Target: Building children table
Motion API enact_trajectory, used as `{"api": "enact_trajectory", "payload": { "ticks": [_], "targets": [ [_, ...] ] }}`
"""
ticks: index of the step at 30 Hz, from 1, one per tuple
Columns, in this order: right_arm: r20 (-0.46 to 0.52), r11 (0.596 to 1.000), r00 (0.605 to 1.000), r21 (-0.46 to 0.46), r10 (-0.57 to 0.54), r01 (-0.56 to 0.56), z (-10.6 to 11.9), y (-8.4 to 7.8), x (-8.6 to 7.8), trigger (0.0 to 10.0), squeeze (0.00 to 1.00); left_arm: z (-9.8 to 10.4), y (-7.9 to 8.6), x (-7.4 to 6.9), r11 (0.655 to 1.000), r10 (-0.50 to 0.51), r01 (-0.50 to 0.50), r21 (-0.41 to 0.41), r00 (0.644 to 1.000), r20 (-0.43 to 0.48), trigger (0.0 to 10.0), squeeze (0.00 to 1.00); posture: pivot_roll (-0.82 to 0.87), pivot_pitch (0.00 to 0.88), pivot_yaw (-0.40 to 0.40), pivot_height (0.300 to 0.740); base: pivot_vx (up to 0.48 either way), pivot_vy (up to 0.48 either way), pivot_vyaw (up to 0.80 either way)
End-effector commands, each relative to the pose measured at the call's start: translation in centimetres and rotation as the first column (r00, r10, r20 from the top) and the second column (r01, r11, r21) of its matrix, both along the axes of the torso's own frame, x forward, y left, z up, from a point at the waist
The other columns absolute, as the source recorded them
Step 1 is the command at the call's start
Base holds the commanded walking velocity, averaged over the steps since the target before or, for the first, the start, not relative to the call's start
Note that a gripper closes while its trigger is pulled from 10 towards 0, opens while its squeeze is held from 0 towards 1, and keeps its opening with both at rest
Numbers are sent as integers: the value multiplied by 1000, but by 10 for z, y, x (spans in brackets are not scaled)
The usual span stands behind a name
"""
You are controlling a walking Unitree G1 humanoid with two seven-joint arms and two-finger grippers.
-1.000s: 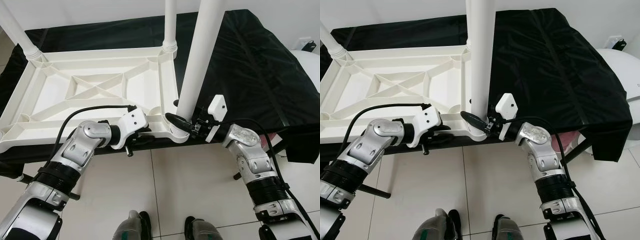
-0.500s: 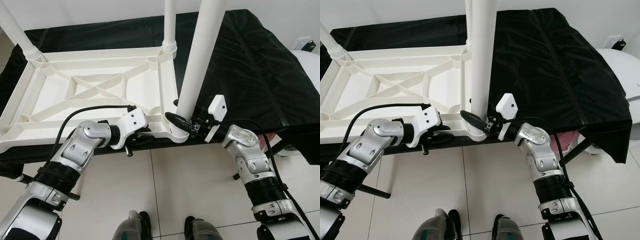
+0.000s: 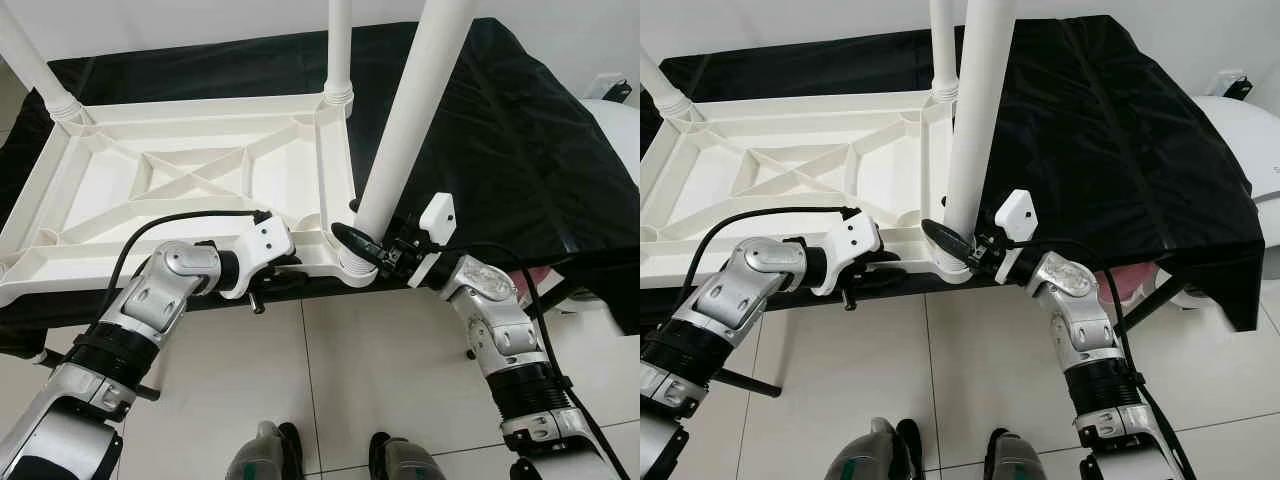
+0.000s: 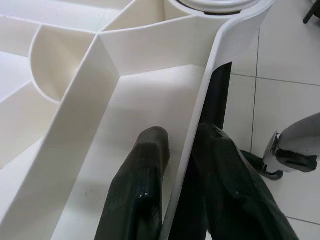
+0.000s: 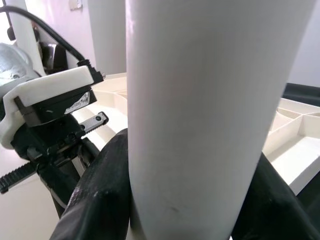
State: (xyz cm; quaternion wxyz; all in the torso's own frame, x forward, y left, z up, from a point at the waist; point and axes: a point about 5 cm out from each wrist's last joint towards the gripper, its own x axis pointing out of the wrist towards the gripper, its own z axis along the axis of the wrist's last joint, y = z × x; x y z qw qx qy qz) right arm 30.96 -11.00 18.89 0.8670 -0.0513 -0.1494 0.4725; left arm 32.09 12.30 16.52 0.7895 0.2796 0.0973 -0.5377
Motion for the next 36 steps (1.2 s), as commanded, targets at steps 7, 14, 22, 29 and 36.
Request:
{"api": "enact_trajectory", "payload": {
  "ticks": [7,14,22,29,36],
  "targets": [
    [-26,995,998,-83,48,-50,-13,5,-4,10000,0,14,-7,-1,997,-75,75,-16,997,28,10000,0,-122,197,78,740,0,0,0],
    [-2,989,998,-137,64,-64,-11,4,-4,10000,0,14,-7,-1,997,-73,73,-19,997,24,10000,0,-122,202,76,740,0,0,0],
    [-11,990,998,-124,62,-63,-13,4,-5,10000,0,15,-6,-2,997,-71,71,-20,997,24,10000,0,-118,208,75,740,0,0,0],
    [-15,992,998,-113,55,-56,-16,5,-9,10000,0,15,-5,-2,997,-68,69,-19,997,25,10000,0,-119,214,77,740,0,0,0],
    [-43,996,999,-82,30,-33,-21,4,-13,10000,0,15,-5,-1,998,-67,67,-20,997,25,10000,0,-120,215,78,740,0,0,0]
  ]
}}
